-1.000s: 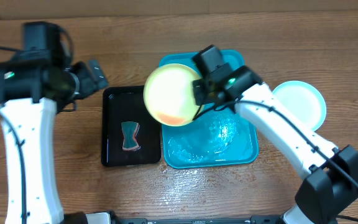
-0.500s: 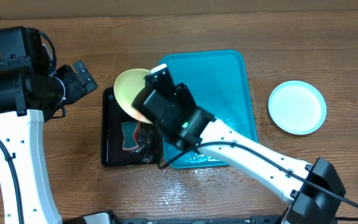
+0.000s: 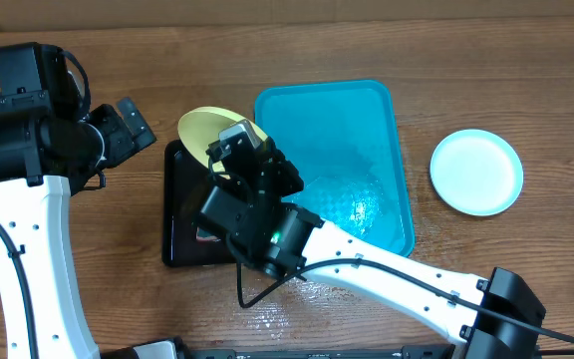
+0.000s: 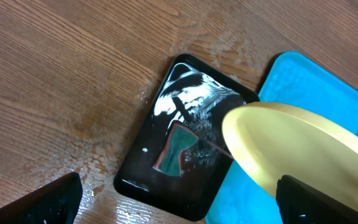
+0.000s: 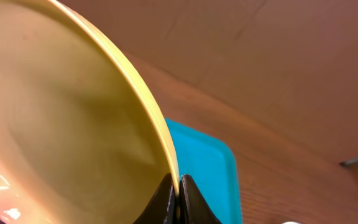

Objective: Clean dirty plates on tray and stack at the side
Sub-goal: 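Tilt the yellow plate over the black tray with the right gripper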

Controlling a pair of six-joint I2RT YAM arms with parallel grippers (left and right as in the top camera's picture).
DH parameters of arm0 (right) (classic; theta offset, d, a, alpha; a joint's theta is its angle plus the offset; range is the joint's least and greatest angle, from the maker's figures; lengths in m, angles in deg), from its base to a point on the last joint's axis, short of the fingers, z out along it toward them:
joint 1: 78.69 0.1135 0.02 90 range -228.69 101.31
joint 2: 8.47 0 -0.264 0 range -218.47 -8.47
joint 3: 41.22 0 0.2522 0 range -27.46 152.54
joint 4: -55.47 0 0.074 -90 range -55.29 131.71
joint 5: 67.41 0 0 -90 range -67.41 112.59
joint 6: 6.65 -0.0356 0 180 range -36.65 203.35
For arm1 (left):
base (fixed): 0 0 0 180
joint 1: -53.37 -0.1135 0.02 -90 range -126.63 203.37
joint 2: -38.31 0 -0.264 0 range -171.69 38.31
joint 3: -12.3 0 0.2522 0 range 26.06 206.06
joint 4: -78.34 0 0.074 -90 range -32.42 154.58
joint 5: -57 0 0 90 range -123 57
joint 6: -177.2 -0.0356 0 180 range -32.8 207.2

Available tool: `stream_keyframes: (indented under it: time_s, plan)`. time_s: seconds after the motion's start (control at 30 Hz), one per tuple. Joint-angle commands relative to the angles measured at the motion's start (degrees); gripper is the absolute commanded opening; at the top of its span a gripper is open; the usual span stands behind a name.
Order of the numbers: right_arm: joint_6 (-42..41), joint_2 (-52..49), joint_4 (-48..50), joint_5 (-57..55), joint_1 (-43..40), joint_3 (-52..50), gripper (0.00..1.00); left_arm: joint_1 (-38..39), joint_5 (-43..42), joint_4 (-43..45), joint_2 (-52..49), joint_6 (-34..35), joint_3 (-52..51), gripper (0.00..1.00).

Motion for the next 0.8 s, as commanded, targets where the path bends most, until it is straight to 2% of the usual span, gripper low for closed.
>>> stream_keyframes:
  time_s: [0.0, 0.77]
  plan:
    - [0.8, 0.1, 0.3, -7.2, 1.5, 1.2, 0.04, -0.2, 0.9, 0.0, -0.2, -1.1, 0.9, 1.00]
    - [1.9, 0.1, 0.2, -8.0, 2.7, 1.2, 0.04, -0.2, 0.9, 0.0, -0.2, -1.1, 0.9, 1.00]
